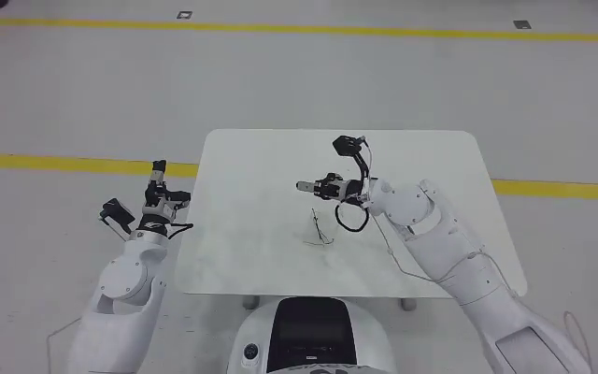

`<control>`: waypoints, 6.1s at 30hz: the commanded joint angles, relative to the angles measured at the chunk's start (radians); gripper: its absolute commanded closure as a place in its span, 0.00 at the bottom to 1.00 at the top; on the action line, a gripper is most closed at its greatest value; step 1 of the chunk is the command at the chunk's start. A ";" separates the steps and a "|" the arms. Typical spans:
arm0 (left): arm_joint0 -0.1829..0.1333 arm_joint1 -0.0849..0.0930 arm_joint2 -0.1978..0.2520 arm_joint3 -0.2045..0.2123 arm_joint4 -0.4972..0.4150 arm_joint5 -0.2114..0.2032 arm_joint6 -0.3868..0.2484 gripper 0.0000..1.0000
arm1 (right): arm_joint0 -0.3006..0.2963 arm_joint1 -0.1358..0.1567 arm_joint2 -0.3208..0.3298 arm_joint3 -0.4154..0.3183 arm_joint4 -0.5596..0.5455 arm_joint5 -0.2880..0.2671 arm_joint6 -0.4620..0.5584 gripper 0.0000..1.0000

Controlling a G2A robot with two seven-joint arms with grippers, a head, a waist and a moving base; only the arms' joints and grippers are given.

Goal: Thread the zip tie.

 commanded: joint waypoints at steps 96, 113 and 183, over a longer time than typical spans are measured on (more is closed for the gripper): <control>0.000 0.000 0.000 0.000 0.000 0.000 0.000 0.00 | 0.170 -0.103 -0.356 0.149 -0.346 0.349 0.223 0.00; 0.000 0.000 0.000 0.000 0.000 0.000 0.000 0.00 | 0.138 -0.107 -0.349 0.173 -0.341 0.307 0.183 0.00; 0.000 0.000 0.000 0.000 0.000 0.000 0.000 0.00 | 0.088 -0.170 -0.326 0.276 -0.523 0.376 0.070 0.85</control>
